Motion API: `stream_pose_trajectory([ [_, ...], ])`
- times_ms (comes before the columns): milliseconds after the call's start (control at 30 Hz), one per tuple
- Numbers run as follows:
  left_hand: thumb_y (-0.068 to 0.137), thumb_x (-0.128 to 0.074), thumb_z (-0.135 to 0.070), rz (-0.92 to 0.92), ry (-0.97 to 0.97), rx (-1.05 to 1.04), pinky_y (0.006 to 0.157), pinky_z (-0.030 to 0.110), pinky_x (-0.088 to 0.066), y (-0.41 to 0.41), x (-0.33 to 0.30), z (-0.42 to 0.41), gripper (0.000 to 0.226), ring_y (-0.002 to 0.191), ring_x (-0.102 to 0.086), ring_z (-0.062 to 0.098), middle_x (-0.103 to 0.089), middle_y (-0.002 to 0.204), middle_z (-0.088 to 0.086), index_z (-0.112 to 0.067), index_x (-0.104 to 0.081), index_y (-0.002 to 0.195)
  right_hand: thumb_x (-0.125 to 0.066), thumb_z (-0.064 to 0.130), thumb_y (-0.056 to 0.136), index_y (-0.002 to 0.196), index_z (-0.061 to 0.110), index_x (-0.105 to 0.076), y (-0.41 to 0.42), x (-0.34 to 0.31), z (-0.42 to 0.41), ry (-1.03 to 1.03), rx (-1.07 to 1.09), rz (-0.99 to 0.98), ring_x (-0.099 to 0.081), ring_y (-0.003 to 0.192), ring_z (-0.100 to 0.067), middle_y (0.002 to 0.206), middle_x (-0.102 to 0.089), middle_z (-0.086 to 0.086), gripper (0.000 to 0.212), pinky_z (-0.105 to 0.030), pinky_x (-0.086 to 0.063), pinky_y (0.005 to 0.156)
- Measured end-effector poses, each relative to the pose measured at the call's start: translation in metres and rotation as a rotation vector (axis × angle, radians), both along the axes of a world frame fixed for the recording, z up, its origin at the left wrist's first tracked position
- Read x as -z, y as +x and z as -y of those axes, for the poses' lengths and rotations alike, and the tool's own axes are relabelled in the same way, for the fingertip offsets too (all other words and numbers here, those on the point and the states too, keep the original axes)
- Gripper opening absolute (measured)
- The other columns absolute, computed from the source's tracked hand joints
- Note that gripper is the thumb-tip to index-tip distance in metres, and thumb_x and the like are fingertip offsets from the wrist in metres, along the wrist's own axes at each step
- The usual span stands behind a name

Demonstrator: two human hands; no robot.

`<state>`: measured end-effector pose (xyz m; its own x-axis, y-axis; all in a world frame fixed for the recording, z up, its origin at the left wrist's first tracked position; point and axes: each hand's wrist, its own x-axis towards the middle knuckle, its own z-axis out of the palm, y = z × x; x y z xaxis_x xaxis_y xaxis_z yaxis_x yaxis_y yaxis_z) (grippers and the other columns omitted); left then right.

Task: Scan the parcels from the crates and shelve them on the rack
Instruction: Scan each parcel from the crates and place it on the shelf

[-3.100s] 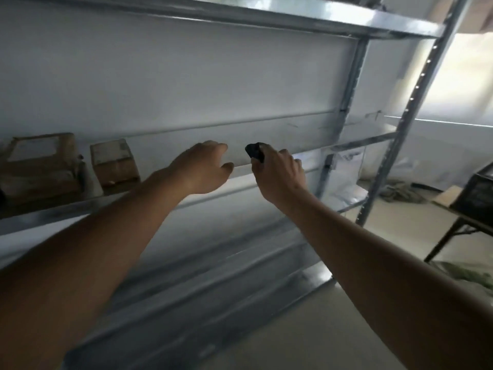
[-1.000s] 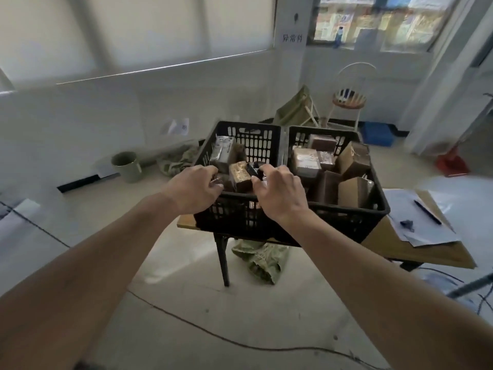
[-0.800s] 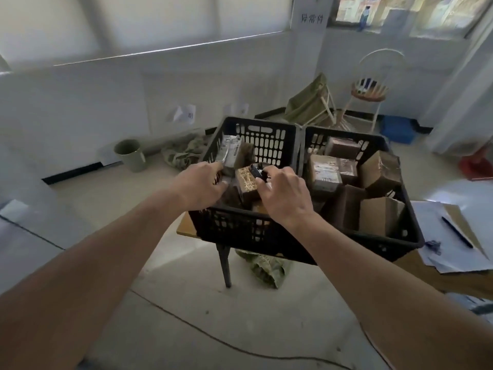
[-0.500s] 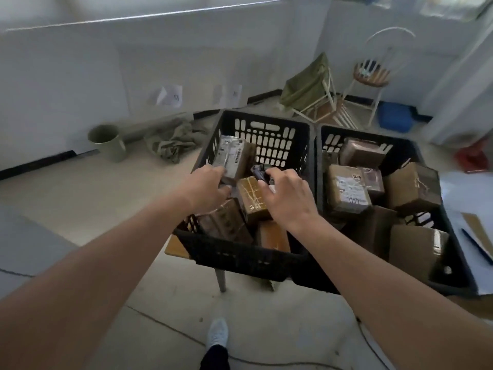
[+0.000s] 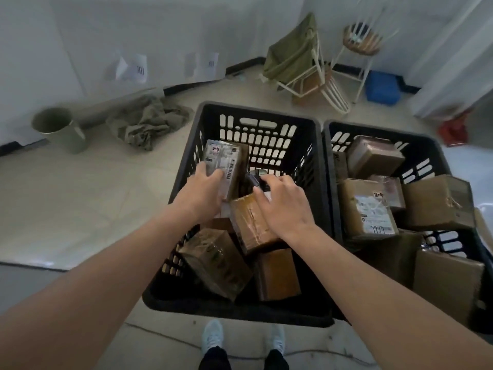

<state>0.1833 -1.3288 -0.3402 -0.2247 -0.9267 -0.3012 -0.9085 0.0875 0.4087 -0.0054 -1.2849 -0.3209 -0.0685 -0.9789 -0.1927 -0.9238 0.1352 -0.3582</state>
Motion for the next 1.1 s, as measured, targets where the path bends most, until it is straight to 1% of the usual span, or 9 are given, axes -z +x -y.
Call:
stream_pose_trajectory([
  [133,0.087,-0.081,-0.012,-0.104,-0.150,-0.081,0.102,0.039,-0.050,-0.005,0.014,0.008,0.043,0.121,-0.052,0.028,-0.039,0.141,0.007,-0.019,-0.062,0.125,-0.048,0.050,0.109,0.151,0.025,-0.054,-0.009,0.009,0.014,-0.022,-0.004,0.039,-0.061,0.122,-0.032,0.141,-0.058,-0.011,0.049,-0.049,-0.055,0.101],
  [200,0.081,-0.087,-0.015,-0.140,-0.167,-0.157,0.103,0.040,-0.049,-0.011,0.021,0.010,0.060,0.119,-0.050,0.027,-0.042,0.136,0.008,-0.021,-0.057,0.132,-0.048,0.050,0.109,0.151,0.026,-0.053,-0.014,0.013,0.017,-0.028,-0.003,0.055,-0.061,0.122,-0.032,0.141,-0.057,-0.010,0.049,-0.049,-0.055,0.101],
  [367,0.084,-0.087,-0.030,-0.204,-0.005,-0.273,0.116,0.055,-0.041,-0.026,0.037,0.017,0.111,0.138,-0.045,0.034,-0.032,0.152,0.015,-0.032,-0.010,0.165,-0.048,0.051,0.109,0.154,0.027,-0.050,-0.026,0.022,0.020,-0.012,-0.001,0.101,-0.059,0.124,-0.032,0.142,-0.056,-0.010,0.051,-0.050,-0.054,0.101],
  [500,0.097,-0.073,-0.025,-0.426,0.227,-0.309,0.116,0.062,-0.041,-0.027,0.047,0.022,0.116,0.138,-0.056,0.029,-0.044,0.161,0.008,-0.052,0.022,0.158,-0.048,0.052,0.109,0.153,0.029,-0.050,-0.032,0.021,0.021,-0.008,0.011,0.137,-0.058,0.125,-0.030,0.141,-0.056,-0.008,0.050,-0.051,-0.054,0.103],
  [700,0.090,-0.081,-0.016,-0.697,0.275,-0.391,0.118,0.055,-0.040,-0.018,0.056,0.031,0.118,0.143,-0.049,0.022,-0.042,0.162,-0.003,-0.060,0.004,0.158,-0.048,0.050,0.109,0.153,0.027,-0.051,-0.040,0.016,0.020,-0.029,0.008,0.145,-0.058,0.124,-0.029,0.139,-0.057,-0.009,0.049,-0.049,-0.054,0.104],
  [800,0.084,-0.086,-0.017,-0.779,0.306,-0.419,0.108,0.044,-0.046,-0.015,0.065,0.033,0.121,0.126,-0.059,0.013,-0.049,0.157,-0.003,-0.065,-0.001,0.156,-0.048,0.050,0.109,0.153,0.027,-0.051,-0.041,0.016,0.018,-0.038,0.004,0.153,-0.058,0.125,-0.030,0.139,-0.057,-0.009,0.049,-0.049,-0.054,0.104],
  [900,0.080,-0.090,-0.017,-0.814,0.342,-0.471,0.111,0.051,-0.047,-0.012,0.072,0.037,0.125,0.109,-0.064,0.007,-0.057,0.146,-0.003,-0.065,-0.003,0.156,-0.048,0.050,0.110,0.153,0.028,-0.051,-0.042,0.018,0.016,-0.038,0.001,0.151,-0.058,0.124,-0.030,0.139,-0.057,-0.008,0.049,-0.049,-0.054,0.103],
  [1000,0.077,-0.091,-0.014,-0.826,0.380,-0.473,0.114,0.058,-0.044,-0.012,0.075,0.043,0.129,0.116,-0.066,0.014,-0.063,0.131,-0.008,-0.062,-0.002,0.158,-0.049,0.050,0.109,0.152,0.028,-0.052,-0.041,0.022,0.013,-0.042,0.009,0.149,-0.058,0.123,-0.029,0.139,-0.057,-0.008,0.048,-0.046,-0.054,0.102],
  [1100,0.075,-0.092,-0.013,-0.830,0.379,-0.434,0.115,0.060,-0.042,-0.014,0.077,0.046,0.132,0.123,-0.064,0.020,-0.061,0.137,-0.003,-0.061,-0.002,0.158,-0.049,0.050,0.109,0.153,0.028,-0.051,-0.041,0.026,0.009,-0.037,0.012,0.148,-0.058,0.125,-0.028,0.141,-0.057,-0.007,0.049,-0.046,-0.055,0.102],
])
